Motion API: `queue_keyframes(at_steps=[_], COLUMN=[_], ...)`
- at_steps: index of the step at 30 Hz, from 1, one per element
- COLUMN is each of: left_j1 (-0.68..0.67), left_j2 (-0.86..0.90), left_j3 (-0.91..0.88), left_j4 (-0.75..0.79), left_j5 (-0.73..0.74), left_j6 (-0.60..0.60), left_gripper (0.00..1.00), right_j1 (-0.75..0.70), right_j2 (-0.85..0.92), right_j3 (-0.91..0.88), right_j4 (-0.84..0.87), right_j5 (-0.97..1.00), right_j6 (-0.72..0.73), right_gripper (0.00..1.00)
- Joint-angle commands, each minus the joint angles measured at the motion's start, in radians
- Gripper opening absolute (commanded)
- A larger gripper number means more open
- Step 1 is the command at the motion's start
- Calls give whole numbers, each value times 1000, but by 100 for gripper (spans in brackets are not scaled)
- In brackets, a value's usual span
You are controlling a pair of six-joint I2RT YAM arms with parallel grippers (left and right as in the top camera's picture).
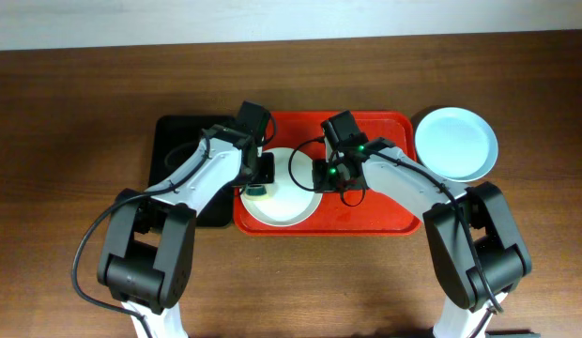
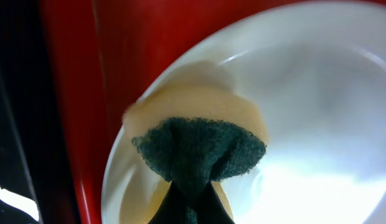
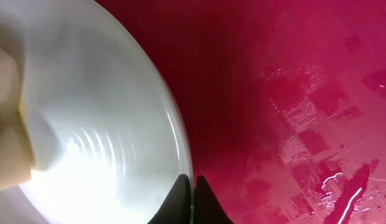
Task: Clean dirty plates on tray and stack at the side
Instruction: 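Scrub the white plate with the sponge while the right gripper holds the rim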
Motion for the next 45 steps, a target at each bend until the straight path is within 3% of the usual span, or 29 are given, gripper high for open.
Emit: queue_keyframes(at_steps=[1, 18, 26, 31, 37, 45], left_j1=[-10, -87, -87, -73, -34, -14], left_j2=[39, 124, 124, 124, 121, 122], left_j3=[-29, -6, 74, 205, 400, 450], left_j4=[0, 19, -5, -143, -365, -415], left_j5=[-2, 156, 293, 259, 82, -16], left_j6=[-10, -9, 98, 131, 131, 130], left_gripper=[0, 0, 0, 0, 0, 0], right_j1=[6, 6, 6, 6, 6, 6], right_j2=[-5, -5, -5, -5, -5, -5], right_j3=[-10, -10, -10, -10, -14, -22], right_j4=[3, 3, 3, 3, 3, 4], right_j5=[-12, -12, -12, -12, -11, 14], right_j6=[0, 0, 0, 0, 0, 0], right_gripper=[4, 4, 4, 4, 4, 4])
